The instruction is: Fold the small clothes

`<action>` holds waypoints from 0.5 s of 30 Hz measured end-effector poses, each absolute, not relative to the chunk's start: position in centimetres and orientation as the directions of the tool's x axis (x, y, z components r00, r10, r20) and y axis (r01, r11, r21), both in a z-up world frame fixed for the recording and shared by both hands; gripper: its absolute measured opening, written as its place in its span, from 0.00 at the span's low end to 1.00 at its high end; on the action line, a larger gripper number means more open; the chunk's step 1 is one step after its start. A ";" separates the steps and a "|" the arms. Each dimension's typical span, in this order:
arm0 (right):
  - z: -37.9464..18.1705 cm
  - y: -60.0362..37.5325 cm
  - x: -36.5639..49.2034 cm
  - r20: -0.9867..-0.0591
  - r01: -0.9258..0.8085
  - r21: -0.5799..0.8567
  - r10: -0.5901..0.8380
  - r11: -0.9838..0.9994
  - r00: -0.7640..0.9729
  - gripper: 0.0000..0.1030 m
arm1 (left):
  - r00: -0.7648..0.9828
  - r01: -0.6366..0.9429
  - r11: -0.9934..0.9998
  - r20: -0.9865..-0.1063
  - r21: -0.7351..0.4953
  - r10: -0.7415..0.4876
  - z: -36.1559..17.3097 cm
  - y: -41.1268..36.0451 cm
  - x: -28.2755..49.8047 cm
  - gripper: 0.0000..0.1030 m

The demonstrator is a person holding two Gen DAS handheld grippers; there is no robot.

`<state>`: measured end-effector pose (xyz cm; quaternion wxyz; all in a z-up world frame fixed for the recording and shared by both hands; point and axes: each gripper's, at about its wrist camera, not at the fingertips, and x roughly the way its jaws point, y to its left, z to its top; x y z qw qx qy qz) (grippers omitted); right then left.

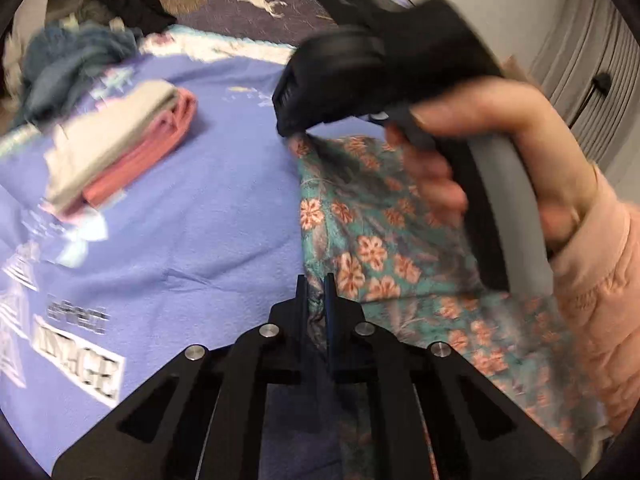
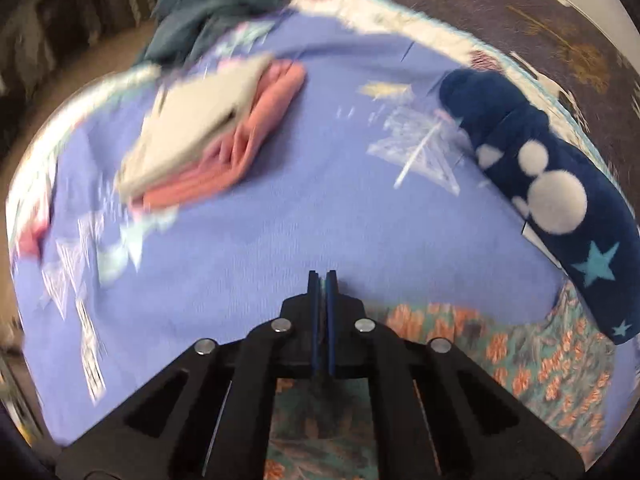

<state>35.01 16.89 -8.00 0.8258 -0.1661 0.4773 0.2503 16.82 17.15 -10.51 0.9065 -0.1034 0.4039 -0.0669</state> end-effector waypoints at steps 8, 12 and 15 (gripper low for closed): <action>-6.3 10.4 34.5 -0.795 -0.518 0.166 0.424 0.839 0.434 0.26 | 0.682 -0.001 0.991 -0.725 -0.132 -0.096 -9.9 16.9 15.6 0.09; -2.7 0.5 29.9 -0.708 -0.491 0.166 0.450 0.855 0.545 0.36 | 0.734 0.001 0.987 -0.670 -0.158 -0.108 -7.8 17.4 15.0 0.09; -2.9 -5.4 27.0 -0.723 -0.439 0.187 0.426 0.879 0.544 0.40 | 0.753 0.057 0.976 -0.633 -0.212 -0.182 -6.3 16.3 15.9 0.13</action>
